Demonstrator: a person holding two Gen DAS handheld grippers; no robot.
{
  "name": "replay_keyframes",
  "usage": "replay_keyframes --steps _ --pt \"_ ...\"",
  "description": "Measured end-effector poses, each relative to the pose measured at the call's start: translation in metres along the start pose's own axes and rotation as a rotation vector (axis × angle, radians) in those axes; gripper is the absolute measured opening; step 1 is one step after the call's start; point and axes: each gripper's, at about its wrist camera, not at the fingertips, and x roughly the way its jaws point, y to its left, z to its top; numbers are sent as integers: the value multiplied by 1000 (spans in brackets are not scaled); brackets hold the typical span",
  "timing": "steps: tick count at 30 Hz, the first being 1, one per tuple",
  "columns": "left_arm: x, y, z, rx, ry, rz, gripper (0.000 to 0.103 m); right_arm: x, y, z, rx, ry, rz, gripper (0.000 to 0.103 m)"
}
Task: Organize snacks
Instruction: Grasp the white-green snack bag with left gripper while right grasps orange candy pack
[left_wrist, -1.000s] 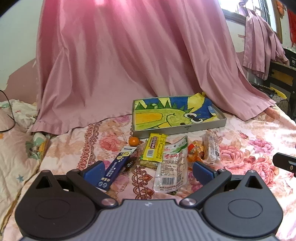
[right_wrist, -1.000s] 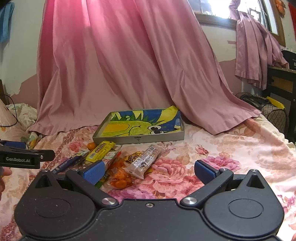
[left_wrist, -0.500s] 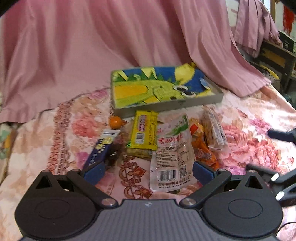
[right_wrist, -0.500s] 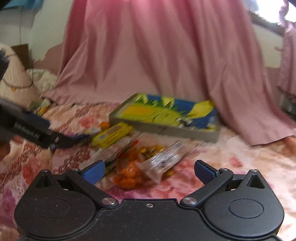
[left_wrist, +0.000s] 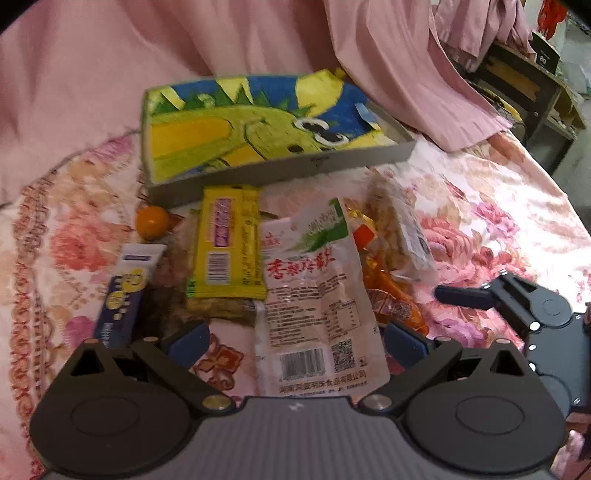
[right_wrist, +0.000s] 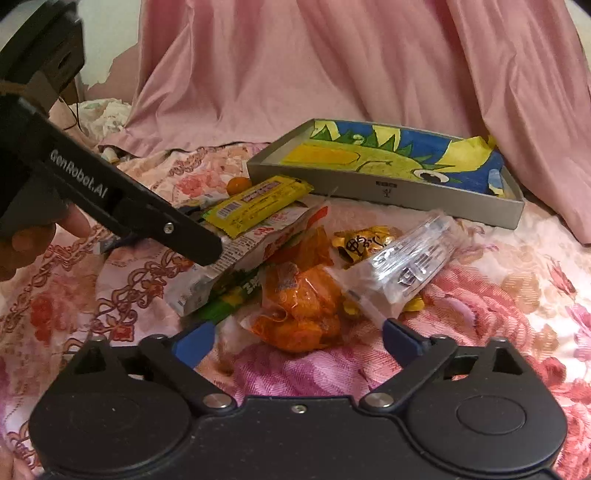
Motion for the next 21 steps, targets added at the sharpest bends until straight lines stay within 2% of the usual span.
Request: replay_keyframes --steps 10,16,21 --pt "37 14 3 -55 75 -110 102 16 -8 2 31 -4 1 86" --pt "42 28 3 -121 74 -161 97 23 -10 4 45 -10 13 76" --pt "42 33 3 -144 72 -216 86 27 -10 5 50 -15 38 67"
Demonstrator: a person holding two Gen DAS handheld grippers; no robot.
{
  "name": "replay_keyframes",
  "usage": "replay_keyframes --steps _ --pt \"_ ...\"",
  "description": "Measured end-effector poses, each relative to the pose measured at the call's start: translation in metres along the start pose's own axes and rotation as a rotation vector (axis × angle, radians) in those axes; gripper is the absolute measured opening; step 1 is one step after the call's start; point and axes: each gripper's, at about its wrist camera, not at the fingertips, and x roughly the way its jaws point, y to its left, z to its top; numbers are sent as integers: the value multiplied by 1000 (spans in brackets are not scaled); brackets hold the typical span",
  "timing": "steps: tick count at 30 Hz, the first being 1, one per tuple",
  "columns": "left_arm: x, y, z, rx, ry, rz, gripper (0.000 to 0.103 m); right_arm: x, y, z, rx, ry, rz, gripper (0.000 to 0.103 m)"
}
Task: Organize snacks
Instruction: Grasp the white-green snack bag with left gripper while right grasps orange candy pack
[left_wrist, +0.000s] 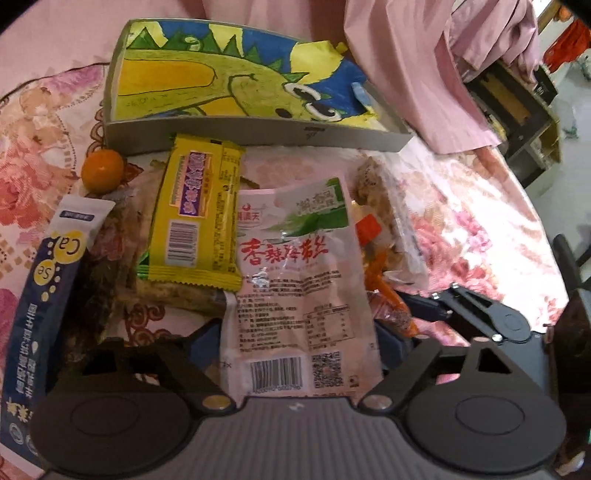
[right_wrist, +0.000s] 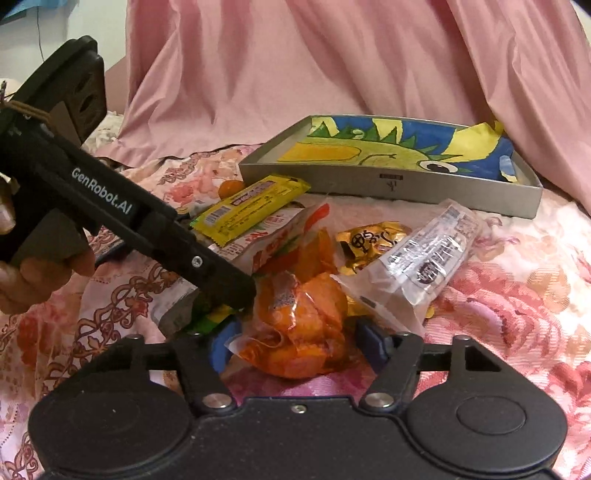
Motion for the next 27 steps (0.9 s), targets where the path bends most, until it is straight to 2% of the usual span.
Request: replay_keyframes --steps 7,11,15,18,21,25,27 --pt "-5 15 0 -55 -9 -67 80 -5 -5 1 -12 -10 6 58" --pt "-4 15 0 -79 -11 -66 79 -10 -8 1 -6 -22 3 52" --pt "0 13 1 -107 -10 -56 80 -14 -11 2 4 -39 -2 50" --pt "9 13 2 -153 15 -42 86 -14 -15 1 24 -38 10 51" --pt "13 8 5 -167 19 -7 87 -13 -15 0 20 -43 16 53" --pt "19 3 12 -170 34 29 86 -9 -15 -4 24 -23 17 64" --pt "19 3 12 -172 37 38 85 -6 -16 -5 36 -14 23 65"
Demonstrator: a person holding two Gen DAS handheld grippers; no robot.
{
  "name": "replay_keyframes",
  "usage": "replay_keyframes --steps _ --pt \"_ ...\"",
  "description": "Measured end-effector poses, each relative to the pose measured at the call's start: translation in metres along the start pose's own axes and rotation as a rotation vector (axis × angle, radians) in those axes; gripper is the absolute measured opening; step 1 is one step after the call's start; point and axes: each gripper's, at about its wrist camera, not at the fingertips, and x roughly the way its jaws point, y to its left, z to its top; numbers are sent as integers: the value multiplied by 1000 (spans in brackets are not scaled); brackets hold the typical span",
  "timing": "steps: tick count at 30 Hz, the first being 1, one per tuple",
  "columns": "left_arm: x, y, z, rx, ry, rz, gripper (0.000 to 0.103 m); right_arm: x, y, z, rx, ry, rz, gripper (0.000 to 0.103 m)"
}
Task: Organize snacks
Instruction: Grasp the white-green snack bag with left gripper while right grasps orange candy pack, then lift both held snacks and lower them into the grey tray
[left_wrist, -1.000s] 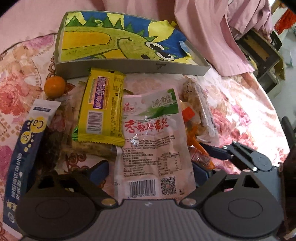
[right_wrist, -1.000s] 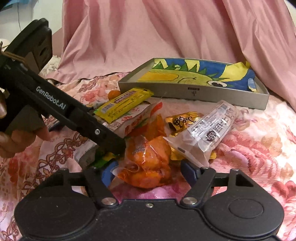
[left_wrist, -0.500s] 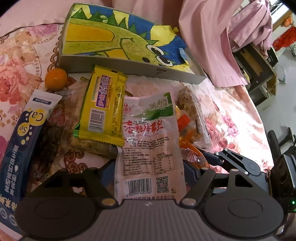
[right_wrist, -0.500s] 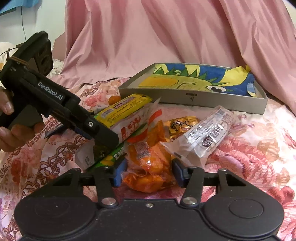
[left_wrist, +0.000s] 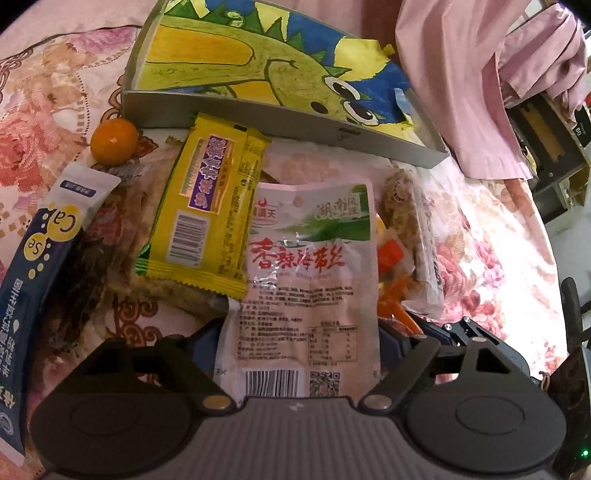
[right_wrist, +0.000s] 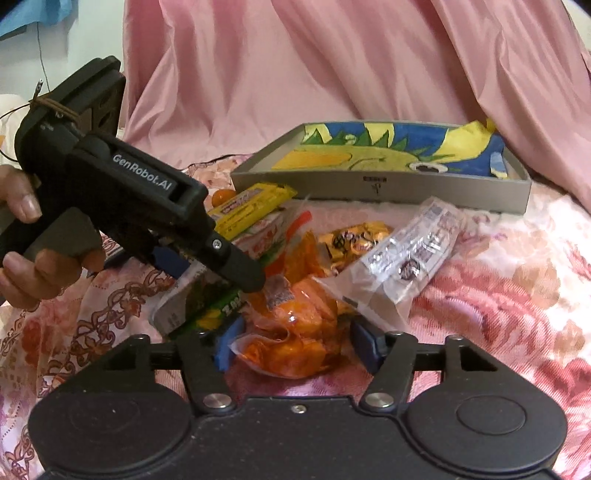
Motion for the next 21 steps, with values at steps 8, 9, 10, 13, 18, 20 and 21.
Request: replay_keyframes --steps 8,9,10,13,18,20,21 --pt "-16 8 -3 -69 -8 -32 62 -3 2 2 7 -19 -9 53" --pt "-18 9 -4 -69 -8 -42 58 -4 2 2 11 -20 -9 52" --pt "-19 10 -6 -66 -11 -46 56 -4 1 3 15 -21 -9 52" --pt "-23 13 -10 -74 -17 -52 49 -4 3 3 4 -18 -18 51" --pt "-28 12 -14 -73 -22 -45 43 -7 4 4 0 -17 -24 50" --pt "-29 10 -16 -68 -21 -39 42 -8 5 4 4 -19 -26 50" --pt "-30 8 -17 -63 -23 -35 41 -9 5 4 5 -20 -27 50"
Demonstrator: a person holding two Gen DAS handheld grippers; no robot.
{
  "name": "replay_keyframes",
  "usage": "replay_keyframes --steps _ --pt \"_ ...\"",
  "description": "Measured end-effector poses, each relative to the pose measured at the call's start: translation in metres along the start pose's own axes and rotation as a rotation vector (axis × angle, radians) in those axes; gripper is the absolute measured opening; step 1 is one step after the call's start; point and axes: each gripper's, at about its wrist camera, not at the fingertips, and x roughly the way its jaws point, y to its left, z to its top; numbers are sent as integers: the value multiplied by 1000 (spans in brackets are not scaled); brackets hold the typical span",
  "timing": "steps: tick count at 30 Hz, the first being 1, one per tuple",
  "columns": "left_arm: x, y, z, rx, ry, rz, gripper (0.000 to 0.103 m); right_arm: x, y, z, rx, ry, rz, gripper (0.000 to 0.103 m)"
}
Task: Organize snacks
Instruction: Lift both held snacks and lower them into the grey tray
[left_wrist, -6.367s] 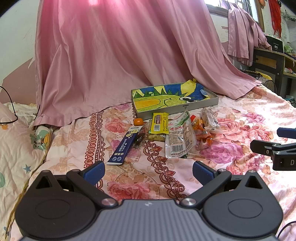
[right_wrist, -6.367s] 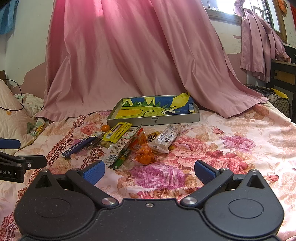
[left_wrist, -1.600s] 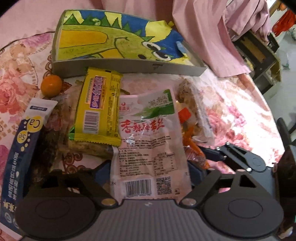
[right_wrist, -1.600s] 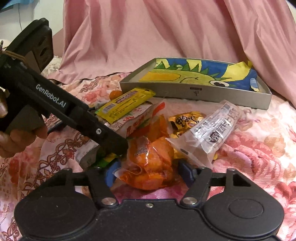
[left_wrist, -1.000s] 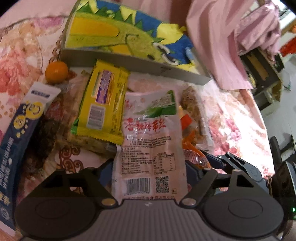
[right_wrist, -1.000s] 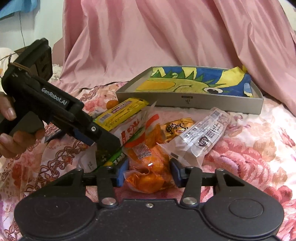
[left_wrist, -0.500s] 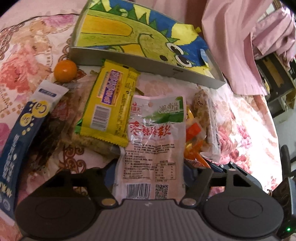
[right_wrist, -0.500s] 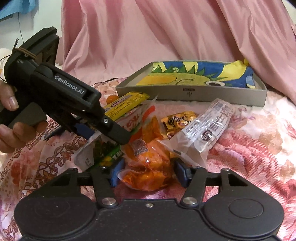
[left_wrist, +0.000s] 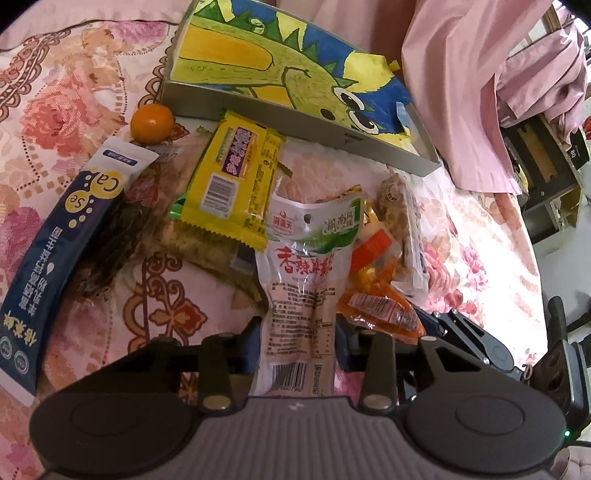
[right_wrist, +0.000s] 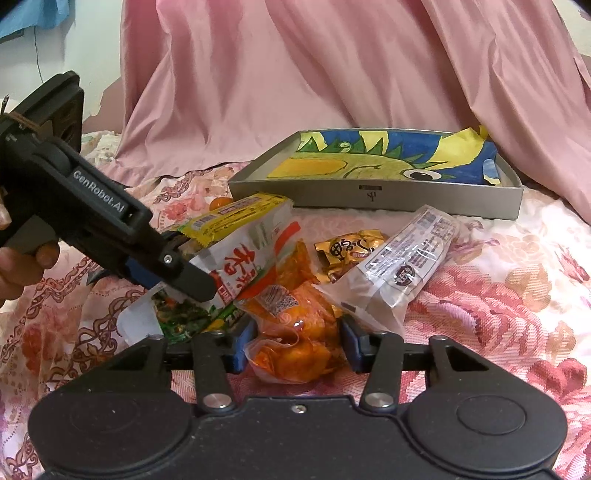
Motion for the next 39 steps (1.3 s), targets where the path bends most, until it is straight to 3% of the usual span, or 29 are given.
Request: replay_keyframes --steps 16,25,27,31,36,39 --pt "-32 -12 -16 66 -35 -71 38 -16 -3 8 50 -71 28 50" --pt "-59 -4 -16 67 -92 -107 38 -17 6 15 106 -64 75 50" --pt "-62 -3 -13 71 -111 -114 38 -18 10 18 114 -70 77 49" --pt "-66 1 -2 61 -161 -137 38 -15 11 26 141 -67 69 37" --pt "-62 7 11 53 -192 -137 38 1 8 23 171 -1 34 37" --pt "-60 12 14 44 -193 -136 38 3 8 20 158 -4 30 37"
